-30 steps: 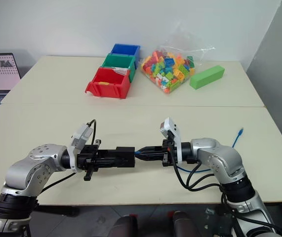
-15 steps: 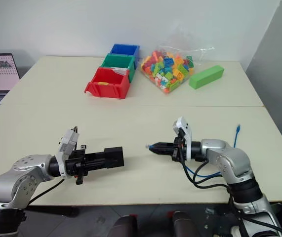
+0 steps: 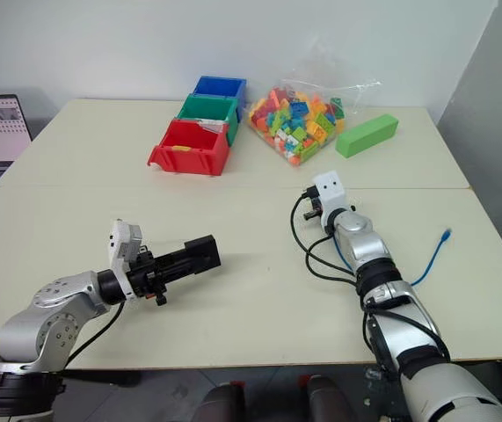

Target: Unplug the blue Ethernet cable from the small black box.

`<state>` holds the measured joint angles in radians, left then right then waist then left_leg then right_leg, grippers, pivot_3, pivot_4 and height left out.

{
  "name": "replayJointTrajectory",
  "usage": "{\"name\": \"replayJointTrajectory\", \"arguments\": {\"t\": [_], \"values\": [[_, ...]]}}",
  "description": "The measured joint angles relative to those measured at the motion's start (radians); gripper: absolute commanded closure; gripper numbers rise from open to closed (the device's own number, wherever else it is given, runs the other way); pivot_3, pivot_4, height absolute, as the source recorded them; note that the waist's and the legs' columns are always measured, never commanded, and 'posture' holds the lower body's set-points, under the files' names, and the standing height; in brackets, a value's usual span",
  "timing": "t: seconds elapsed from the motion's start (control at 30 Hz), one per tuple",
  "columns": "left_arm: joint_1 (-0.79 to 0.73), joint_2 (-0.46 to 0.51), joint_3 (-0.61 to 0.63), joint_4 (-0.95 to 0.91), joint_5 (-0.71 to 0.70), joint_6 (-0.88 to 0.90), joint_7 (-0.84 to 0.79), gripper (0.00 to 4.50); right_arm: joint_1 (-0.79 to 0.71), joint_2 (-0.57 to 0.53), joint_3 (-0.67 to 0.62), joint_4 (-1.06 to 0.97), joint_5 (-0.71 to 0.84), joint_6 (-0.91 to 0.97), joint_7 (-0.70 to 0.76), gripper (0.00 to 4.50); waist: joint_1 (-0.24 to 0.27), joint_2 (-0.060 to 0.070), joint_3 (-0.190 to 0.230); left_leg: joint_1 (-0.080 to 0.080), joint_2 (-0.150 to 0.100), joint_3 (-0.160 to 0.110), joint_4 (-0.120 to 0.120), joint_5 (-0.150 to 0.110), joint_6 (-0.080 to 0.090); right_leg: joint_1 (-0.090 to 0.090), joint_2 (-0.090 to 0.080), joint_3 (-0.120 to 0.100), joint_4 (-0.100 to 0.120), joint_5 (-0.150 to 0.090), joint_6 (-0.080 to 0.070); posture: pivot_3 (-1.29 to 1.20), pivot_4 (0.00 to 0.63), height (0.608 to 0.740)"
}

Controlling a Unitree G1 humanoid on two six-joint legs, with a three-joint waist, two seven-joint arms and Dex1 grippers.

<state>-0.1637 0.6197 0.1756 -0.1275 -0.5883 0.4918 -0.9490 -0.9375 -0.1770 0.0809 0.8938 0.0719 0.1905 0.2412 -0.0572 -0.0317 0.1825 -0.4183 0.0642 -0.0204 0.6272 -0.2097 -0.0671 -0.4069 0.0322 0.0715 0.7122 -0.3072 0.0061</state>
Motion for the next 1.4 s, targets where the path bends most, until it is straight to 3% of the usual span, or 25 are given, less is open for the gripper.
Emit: {"name": "replayJointTrajectory", "arguments": {"t": [0.2, 0.37, 0.47, 0.6, 0.87, 0.9, 1.23, 1.4], "values": [[-0.102, -0.078, -0.001, 0.095, 0.093, -0.092, 0.141, 3.71, 0.038, -0.021, -0.029, -0.14, 0.015, 0.001, 0.08, 1.52, 0.002, 0.0, 0.0, 0.0, 0.0, -0.001, 0.0, 0.0, 0.0, 0.0, 0.0, -0.001, 0.001, 0.0, 0.0, 0.0, 0.15, 0.74], [-0.273, -0.137, -0.011, 0.318, 0.244, -0.246, 0.323, 3.71, 0.197, -0.108, 0.016, -0.61, 0.098, 0.166, 0.289, 0.29, 0.017, 0.001, 0.0, -0.001, 0.0, -0.001, 0.0, 0.0, 0.0, 0.0, 0.0, -0.002, 0.001, 0.0, 0.0, 0.0, 0.15, 0.74], [-0.378, -0.161, -0.014, 0.512, 0.332, -0.395, 0.407, 3.71, 0.254, -0.164, 0.066, -0.87, 0.179, 0.314, 0.407, 0.29, 0.017, 0.001, 0.001, 0.0, 0.0, -0.001, 0.001, 0.0, 0.0, 0.0, 0.0, -0.004, 0.001, 0.0, 0.0, 0.0, 0.15, 0.74], [-0.53, -0.179, -0.008, 0.833, 0.416, -0.577, 0.542, 3.71, 0.26, -0.202, 0.103, -1.086, 0.242, 0.469, 0.456, 0.29, 0.022, 0.0, 0.0, -0.001, 0.0, -0.002, 0.001, 0.0, 0.0, 0.001, 0.001, -0.006, 0.001, -0.001, 0.002, 0.0, 0.15, 0.74], [-0.605, -0.193, -0.004, 1.177, 0.456, -0.758, 0.59, 3.71, 0.259, -0.206, 0.121, -1.169, 0.263, 0.598, 0.437, 0.29, 0.023, 0.0, 0.0, -0.002, -0.001, -0.002, 0.001, 0.0, 0.0, 0.0, 0.0, -0.007, -0.001, 0.0, 0.001, 0.0, 0.15, 0.74], [-0.606, -0.197, 0.003, 1.187, 0.454, -0.769, 0.589, 3.01, 0.259, -0.207, 0.122, -1.17, 0.262, 0.605, 0.434, 0.19, 0.023, 0.0, 0.0, -0.002, -0.001, -0.002, 0.001, 0.0, 0.0, 0.0, 0.0, -0.008, -0.001, 0.0, 0.001, 0.0, 0.15, 0.74], [-0.558, -0.203, 0.038, 1.166, 0.416, -0.752, 0.5, 1.12, 0.259, -0.208, 0.138, -1.18, 0.261, 0.623, 0.426, 0.19, 0.022, 0.0, 0.0, -0.002, -0.001, -0.002, 0.001, 0.0, 0.0, 0.0, 0.0, -0.007, 0.0, 0.0, 0.001, 0.0, 0.15, 0.74], [-0.404, -0.188, 0.042, 0.892, 0.367, -0.596, 0.446, 1.12, 0.276, -0.211, 0.139, -1.187, 0.258, 0.622, 0.411, 0.19, 0.014, 0.0, 0.0, -0.001, 0.0, -0.002, 0.001, 0.0, 0.0, 0.001, 0.0, -0.006, 0.0, 0.0, 0.001, 0.0, 0.15, 0.74]]}}
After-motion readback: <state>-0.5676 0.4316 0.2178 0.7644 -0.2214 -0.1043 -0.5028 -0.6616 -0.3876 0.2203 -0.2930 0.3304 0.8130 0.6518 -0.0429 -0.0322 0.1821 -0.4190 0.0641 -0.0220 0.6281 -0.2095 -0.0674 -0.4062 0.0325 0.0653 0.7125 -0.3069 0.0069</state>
